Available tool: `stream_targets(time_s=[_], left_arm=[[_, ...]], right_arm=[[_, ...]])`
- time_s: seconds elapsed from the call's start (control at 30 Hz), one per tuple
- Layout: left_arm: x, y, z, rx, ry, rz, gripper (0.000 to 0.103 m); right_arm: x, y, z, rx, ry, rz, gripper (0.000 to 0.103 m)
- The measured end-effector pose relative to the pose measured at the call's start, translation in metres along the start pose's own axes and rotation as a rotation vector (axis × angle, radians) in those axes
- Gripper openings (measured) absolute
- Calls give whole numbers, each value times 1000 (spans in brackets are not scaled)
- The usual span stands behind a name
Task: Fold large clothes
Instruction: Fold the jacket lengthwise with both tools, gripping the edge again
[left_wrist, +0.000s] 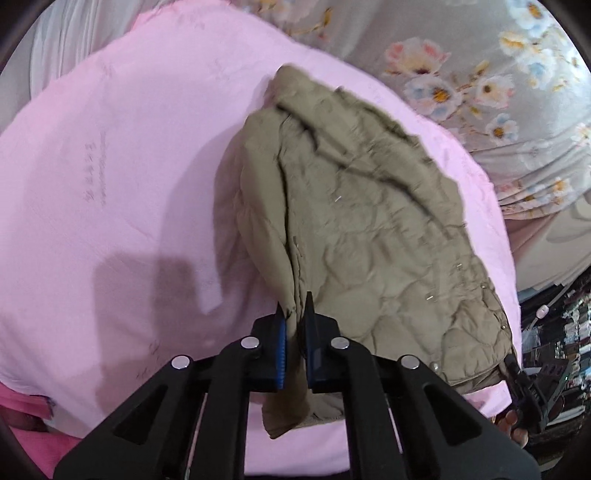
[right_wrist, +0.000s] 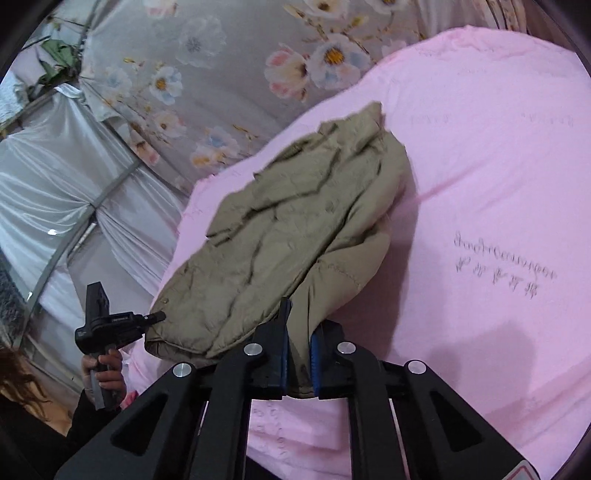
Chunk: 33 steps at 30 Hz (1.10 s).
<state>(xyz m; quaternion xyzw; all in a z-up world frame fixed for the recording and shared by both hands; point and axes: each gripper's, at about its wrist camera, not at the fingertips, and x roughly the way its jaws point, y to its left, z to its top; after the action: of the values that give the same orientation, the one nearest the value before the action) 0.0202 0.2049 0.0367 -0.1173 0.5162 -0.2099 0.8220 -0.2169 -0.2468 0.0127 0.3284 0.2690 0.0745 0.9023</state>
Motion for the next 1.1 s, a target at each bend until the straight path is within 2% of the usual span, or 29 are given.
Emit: stream_targets(time_s=[0.1,0.17,0.27,0.33,0.4,0.47,0.67,0.73,0.83,0.9,0.97,1.1], left_arm=[[-57,-20,1,34,-80,-66,5],[-96,-34,7,58,-166,-106,5],[-133,-55,25,104,-282,-137,5],[-138,-68,44,139,-326,-136,5],[-126,-79,70,158,-342,-114,5],[-95,-87,102,158,-328,-66,5],[28,-88,165,161,-262,137,7],[73,-85,180,173,-205,189,8],[122,-69,190,154,-146,204,9],[147,-59,191,133,-121,209,10],[158,-51,190,121,-120,185,12],[144,-46,189,102,-136,105,19]], right_arm=[[-35,31,20,-92,-81,51,8],[-56,52,40,-142,-162,76,8],[-67,64,73,-153,-268,91,8],[-58,58,102,-124,-320,105,8],[-35,51,128,-121,-343,61,8],[-4,40,147,-107,-336,11,8],[104,-7,187,14,-262,-94,8],[133,-20,193,37,-231,-130,8],[169,-38,194,47,-180,-192,11],[189,-53,193,71,-140,-203,14],[194,-64,191,110,-129,-187,17],[177,-78,190,207,-133,-96,18]])
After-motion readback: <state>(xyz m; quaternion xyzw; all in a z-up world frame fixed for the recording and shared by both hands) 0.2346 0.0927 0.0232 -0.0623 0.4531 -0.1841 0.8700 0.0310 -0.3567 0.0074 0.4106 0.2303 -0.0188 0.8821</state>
